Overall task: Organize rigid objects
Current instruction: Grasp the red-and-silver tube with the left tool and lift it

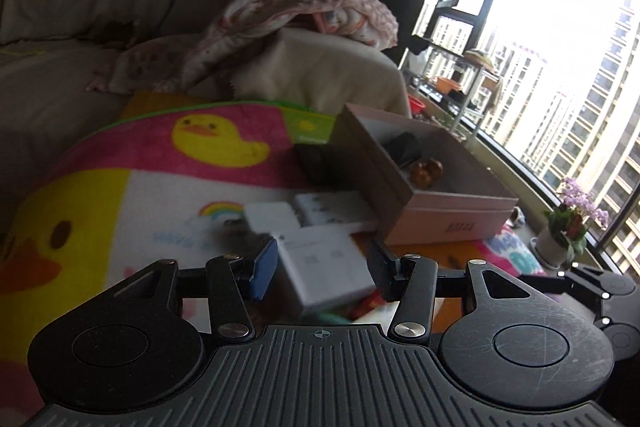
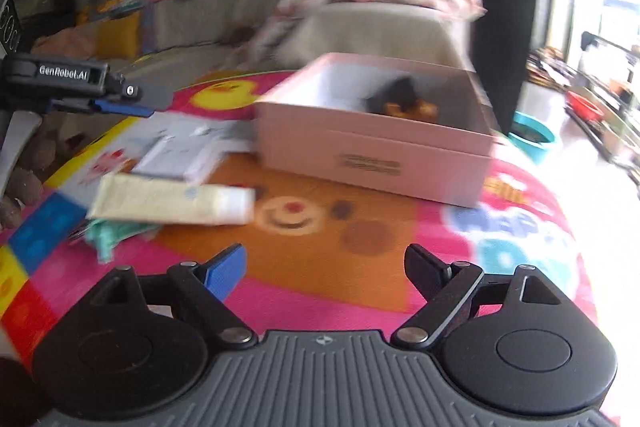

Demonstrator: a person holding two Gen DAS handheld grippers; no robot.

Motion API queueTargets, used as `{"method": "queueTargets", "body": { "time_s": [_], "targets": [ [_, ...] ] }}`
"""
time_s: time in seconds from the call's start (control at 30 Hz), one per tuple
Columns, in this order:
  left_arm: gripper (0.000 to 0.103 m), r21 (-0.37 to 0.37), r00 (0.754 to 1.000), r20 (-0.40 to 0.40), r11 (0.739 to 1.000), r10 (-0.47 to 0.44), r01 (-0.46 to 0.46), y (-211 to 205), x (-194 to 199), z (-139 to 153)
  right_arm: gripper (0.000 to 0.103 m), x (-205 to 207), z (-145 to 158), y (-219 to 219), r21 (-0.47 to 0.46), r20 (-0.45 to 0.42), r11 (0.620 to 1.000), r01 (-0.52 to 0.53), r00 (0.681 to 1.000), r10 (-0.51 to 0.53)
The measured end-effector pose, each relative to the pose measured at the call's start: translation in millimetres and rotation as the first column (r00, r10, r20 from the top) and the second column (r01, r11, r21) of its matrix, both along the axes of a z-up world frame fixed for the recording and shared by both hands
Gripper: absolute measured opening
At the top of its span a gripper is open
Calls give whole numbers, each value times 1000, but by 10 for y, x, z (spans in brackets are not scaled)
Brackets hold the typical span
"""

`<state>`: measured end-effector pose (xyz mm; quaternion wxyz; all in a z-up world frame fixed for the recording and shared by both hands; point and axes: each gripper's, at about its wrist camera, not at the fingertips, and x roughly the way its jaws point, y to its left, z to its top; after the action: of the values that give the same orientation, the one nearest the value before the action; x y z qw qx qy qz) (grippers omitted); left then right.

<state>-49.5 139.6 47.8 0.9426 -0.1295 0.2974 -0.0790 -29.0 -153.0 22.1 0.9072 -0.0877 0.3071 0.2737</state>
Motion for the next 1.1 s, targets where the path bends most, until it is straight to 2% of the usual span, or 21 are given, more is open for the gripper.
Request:
{"method": "queueTargets", "body": {
  "time_s": [0.13, 0.27, 0.4, 0.47, 0.5, 0.53, 0.67, 0.8, 0.83, 0.93, 0.97, 1.1],
  "targets": [
    [54, -18, 998, -19, 998, 66, -67, 176, -252, -12, 87, -123, 103, 404, -15, 58, 995, -99, 993, 100],
    [54, -21, 993, -8, 993, 115, -115, 260, -313, 25, 87, -189, 211, 859, -23, 124, 982, -185, 975, 187],
    [54, -39, 992, -15, 991, 129, -129, 247, -306, 5, 87, -131, 157, 1293, -37, 98, 968, -249, 963, 252],
    [54, -32, 994, -26, 994, 107, -108, 195, -306, -25, 85, -121, 87, 1403, -79, 88, 960, -270, 957, 276],
    [54, -28, 996, -32, 996, 87, -88, 161, -318, -50, 83, -128, 55, 1398, -104, 94, 960, -261, 958, 270],
    [54, -27, 998, -39, 998, 58, -59, 121, -327, -69, 75, -136, 38, 1344, -118, 104, 961, -249, 960, 261],
    [54, -17, 992, -88, 996, -93, 92, -141, -355, -225, 75, -159, 51, 830, -130, 126, 974, -188, 971, 204],
    [55, 13, 977, -94, 981, -192, 194, -456, -371, -307, 75, -108, -71, 363, -216, 112, 973, -76, 988, 102],
    [55, 44, 975, -98, 978, -201, 206, -544, -368, -313, 75, -86, -110, 266, -230, 101, 972, -53, 992, 78],
    [58, 158, 967, -107, 956, -231, 246, -777, -370, -349, 77, -47, -126, 31, -201, 86, 980, 14, 996, 4],
    [61, 175, 964, -112, 950, -241, 258, -834, -368, -365, 81, -31, -129, -12, -190, 80, 981, 30, 997, -15],
    [63, 149, 949, -99, 938, -299, 312, -942, -394, -349, 86, 1, -157, -75, -160, 67, 985, 60, 996, -50]
  ]
}}
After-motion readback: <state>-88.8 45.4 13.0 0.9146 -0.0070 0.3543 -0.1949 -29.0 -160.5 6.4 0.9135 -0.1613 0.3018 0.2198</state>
